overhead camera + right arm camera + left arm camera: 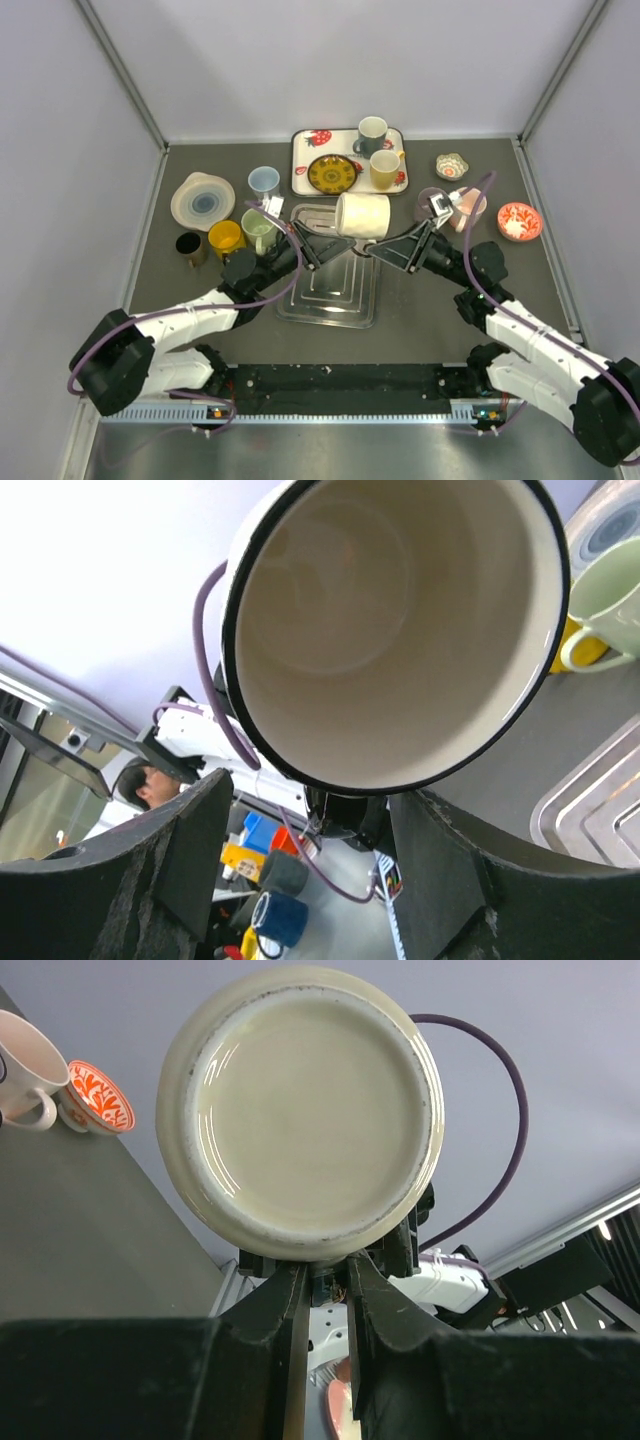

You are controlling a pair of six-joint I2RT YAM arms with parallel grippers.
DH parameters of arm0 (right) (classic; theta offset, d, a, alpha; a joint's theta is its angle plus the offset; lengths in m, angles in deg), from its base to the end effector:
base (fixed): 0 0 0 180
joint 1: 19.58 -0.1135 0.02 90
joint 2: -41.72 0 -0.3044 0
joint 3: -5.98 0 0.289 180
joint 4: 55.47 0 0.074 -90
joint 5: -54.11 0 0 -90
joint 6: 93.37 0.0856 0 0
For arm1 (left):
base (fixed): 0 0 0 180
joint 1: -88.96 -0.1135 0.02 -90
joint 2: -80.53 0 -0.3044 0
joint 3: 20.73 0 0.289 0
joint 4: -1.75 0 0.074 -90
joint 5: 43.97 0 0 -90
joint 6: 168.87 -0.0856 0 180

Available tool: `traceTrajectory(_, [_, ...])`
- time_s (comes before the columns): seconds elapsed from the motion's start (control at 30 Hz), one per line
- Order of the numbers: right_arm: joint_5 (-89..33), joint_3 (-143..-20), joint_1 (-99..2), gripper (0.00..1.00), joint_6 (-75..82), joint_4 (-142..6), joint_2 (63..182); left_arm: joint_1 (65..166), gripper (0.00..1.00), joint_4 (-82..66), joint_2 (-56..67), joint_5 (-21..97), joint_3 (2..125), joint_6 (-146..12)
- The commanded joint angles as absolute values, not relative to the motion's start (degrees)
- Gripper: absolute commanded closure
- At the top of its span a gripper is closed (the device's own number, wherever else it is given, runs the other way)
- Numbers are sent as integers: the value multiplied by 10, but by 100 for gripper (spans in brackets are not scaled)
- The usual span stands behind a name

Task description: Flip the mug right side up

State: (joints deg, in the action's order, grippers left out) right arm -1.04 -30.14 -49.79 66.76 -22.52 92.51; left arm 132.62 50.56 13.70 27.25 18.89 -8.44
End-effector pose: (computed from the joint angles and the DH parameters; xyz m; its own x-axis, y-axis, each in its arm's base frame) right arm 0.1863 0.1651 0.3214 -0.7372 0.4639 -0.4913 -0.5546 -0.0002 0.8321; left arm 0.1990 -0.2280 0.3183 -0.7307 -0.5358 -0.4231 0.5424 -0.0793 -0.8364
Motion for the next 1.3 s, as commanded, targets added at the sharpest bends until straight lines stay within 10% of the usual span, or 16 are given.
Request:
traceTrajectory(0.0, [1, -335, -500, 37, 661, -189, 944, 1339, 100, 595, 125, 234, 217, -70])
traceTrajectory(0.33, [-2, -350, -500, 57, 682, -151, 965, 1361, 100, 626, 95, 184, 229, -58])
traceTrajectory(0.7, [6, -348, -460, 53, 751, -70, 984, 1362, 100, 640, 109, 170, 206, -52])
traceTrajectory(1.0, [22, -373, -458, 100, 746, -93, 996, 1362, 100, 639, 100, 152, 208, -53])
traceTrajectory(1.13, [25, -384, -458, 100, 723, -132, 985, 1362, 100, 635, 98, 147, 207, -56])
traceTrajectory(1.27, [11, -401, -458, 100, 645, -263, 945, 1360, 61, 618, 99, 147, 208, -72])
